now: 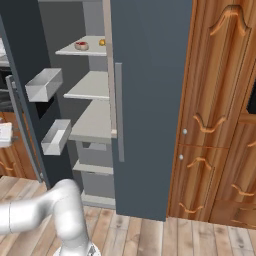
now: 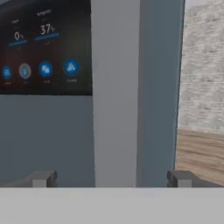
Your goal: There's a steak in the fridge that needs to be moved to the freezer for freezing. Pick up the steak from the fridge, place it on any shelf in the freezer, and close the fridge and freezer doors when done.
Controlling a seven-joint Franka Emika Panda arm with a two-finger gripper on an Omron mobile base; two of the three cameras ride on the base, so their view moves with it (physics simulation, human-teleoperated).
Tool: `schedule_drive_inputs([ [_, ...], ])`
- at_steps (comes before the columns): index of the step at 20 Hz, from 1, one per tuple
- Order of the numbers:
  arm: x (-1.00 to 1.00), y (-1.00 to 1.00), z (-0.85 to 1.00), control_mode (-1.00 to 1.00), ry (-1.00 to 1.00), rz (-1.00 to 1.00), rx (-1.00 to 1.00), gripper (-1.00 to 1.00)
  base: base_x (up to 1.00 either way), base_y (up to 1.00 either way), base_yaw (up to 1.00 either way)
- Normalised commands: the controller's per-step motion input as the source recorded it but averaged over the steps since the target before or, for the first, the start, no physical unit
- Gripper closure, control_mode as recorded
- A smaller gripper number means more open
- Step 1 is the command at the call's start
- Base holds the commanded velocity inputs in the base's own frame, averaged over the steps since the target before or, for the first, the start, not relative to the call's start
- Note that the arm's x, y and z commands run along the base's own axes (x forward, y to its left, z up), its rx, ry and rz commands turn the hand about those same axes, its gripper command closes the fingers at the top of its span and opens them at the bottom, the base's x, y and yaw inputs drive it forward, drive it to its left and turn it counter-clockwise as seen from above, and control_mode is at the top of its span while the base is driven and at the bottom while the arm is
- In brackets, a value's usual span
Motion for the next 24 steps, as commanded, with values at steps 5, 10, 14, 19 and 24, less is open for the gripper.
schedule_drive_inputs([
  [5, 0.80, -0.05, -0.50, -1.00, 0.00, 0.00, 0.00, -1.00, 0.00, 0.00, 0.00],
  [10, 0.31, -0.58, -0.37, -1.00, 0.01, 0.00, 0.00, -1.00, 0.00, 0.00, 0.00],
  [14, 0.25, -0.97, -0.31, -1.00, 0.00, 0.00, 0.00, -1.00, 0.00, 0.00, 0.00],
  [19, 0.23, -1.00, -0.33, -1.00, 0.00, 0.00, 0.05, -1.00, 0.00, 0.00, 0.00],
  [24, 0.10, -1.00, -0.28, -1.00, 0.00, 0.00, 0.09, -1.00, 0.00, 0.00, 0.00],
])
